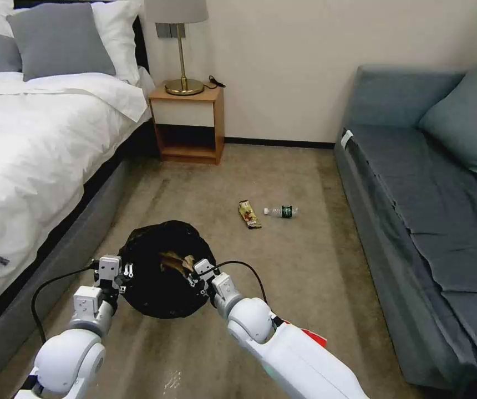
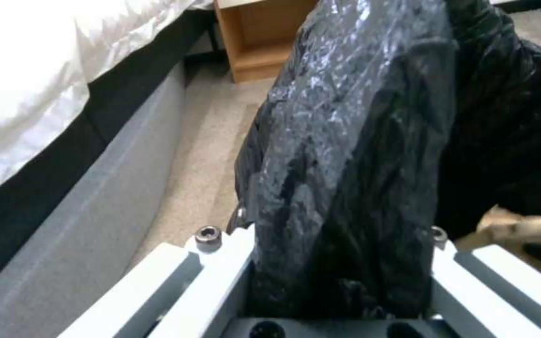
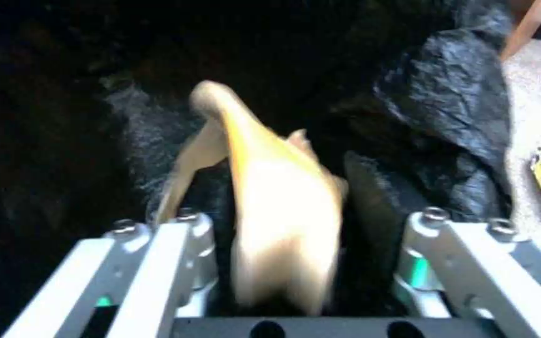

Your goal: Pick up the trash bin, then pick up the garbage on the floor and place it into the trash bin.

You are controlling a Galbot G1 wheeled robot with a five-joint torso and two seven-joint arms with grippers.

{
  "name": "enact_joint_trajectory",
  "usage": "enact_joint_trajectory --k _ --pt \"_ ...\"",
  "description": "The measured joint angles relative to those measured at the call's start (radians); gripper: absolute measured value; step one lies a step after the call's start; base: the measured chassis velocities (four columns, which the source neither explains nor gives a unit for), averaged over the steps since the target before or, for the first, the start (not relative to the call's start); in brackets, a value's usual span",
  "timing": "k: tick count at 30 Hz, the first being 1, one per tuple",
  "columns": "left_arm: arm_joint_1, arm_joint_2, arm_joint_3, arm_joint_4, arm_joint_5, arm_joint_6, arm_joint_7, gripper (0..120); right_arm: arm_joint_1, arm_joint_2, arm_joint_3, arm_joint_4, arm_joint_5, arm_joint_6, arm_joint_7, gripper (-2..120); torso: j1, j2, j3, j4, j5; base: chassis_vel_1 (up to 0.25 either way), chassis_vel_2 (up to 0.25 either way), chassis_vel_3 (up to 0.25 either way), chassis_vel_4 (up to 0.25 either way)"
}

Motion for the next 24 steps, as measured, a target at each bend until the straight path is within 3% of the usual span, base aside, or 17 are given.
enact_joint_trajectory --k 13,16,17,19,24 --pt "0.010 0.002 -0.019 -0.001 0.001 -0.005 0.003 4 -0.014 0.006 0.033 0.004 -0.021 0.013 -0.010 96 0.000 0.000 0.000 -0.0006 -0.0002 0.000 0.000 0.000 0.000" --pt "0.010 0.004 -0.034 -0.001 0.008 -0.009 -0.010 4 -0.014 0.000 0.050 0.000 -0.024 0.010 -0.002 99 0.000 0.000 0.000 -0.0005 0.0003 0.000 0.000 0.000 0.000" --pt "0.014 0.003 -0.032 0.000 0.007 -0.009 -0.006 4 -0.014 0.002 0.050 0.007 -0.023 0.013 -0.005 100 0.000 0.000 0.000 0.0009 0.0004 0.000 0.000 0.000 0.000" --pt "0.016 0.002 -0.035 -0.001 0.007 -0.009 -0.005 4 -0.014 -0.002 0.058 0.010 -0.023 0.013 -0.003 100 0.000 0.000 0.000 -0.0003 -0.0004 0.000 0.000 0.000 0.000" --pt "0.028 0.001 -0.045 -0.005 0.008 -0.016 -0.005 4 -0.010 -0.004 0.071 0.026 -0.020 0.014 -0.005 100 0.000 0.000 0.000 -0.0003 0.0000 0.000 0.000 0.000 0.000"
